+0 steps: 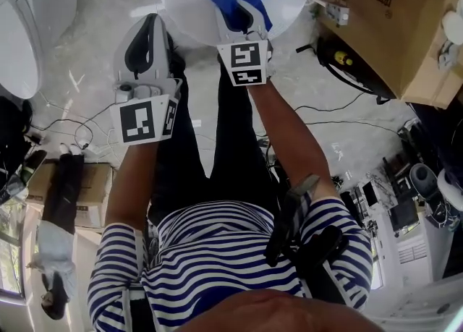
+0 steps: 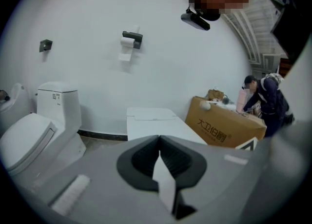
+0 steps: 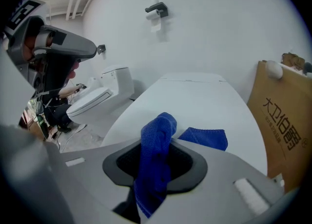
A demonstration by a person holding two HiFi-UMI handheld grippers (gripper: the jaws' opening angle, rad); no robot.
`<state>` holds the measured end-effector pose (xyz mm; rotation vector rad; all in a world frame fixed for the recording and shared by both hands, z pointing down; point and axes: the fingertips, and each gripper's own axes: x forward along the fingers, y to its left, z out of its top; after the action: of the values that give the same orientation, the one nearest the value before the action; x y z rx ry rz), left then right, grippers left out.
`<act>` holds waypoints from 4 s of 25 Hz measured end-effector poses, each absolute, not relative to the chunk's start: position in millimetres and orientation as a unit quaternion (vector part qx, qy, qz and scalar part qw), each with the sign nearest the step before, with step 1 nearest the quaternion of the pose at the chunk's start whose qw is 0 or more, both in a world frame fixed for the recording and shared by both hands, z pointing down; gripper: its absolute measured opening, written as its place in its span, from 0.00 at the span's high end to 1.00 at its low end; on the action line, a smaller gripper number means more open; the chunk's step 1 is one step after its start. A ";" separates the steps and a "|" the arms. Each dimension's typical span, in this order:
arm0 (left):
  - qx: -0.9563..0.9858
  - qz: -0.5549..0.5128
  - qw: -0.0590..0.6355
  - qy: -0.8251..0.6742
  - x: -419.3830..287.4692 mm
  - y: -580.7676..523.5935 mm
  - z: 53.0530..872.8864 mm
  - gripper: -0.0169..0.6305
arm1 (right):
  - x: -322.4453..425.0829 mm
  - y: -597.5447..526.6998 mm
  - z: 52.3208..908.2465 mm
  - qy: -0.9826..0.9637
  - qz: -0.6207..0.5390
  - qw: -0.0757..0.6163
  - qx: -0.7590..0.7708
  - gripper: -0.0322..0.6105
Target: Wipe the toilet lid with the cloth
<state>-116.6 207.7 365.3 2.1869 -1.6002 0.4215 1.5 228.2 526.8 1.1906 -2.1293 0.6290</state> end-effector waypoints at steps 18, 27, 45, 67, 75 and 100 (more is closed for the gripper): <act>0.764 0.147 0.210 -0.592 -203.8 227.6 374.9 0.97 | -142.8 245.2 526.5 -0.849 0.221 0.297 0.378 0.77; 0.761 0.142 0.211 -0.597 -217.2 227.0 373.6 0.97 | -154.5 247.3 528.0 -0.849 0.221 0.304 0.370 0.77; 0.796 0.133 0.191 -0.559 -126.8 206.7 340.6 0.97 | -26.2 212.2 432.0 -0.826 0.211 0.250 0.460 0.77; 0.831 0.156 0.182 -0.501 25.6 192.3 340.2 0.97 | 190.3 205.7 389.3 -0.756 0.195 0.232 0.581 0.77; 0.822 0.180 0.191 -0.506 16.5 200.0 378.6 0.97 | 181.1 235.7 483.4 -0.746 0.244 0.279 0.552 0.77; 0.813 0.181 0.197 -0.516 -46.1 207.4 397.7 0.97 | 80.6 290.0 539.3 -0.766 0.272 0.306 0.496 0.77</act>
<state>-46.1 207.4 397.7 2.2777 -1.4458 0.5070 80.6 290.0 539.3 1.3138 -2.0265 0.7204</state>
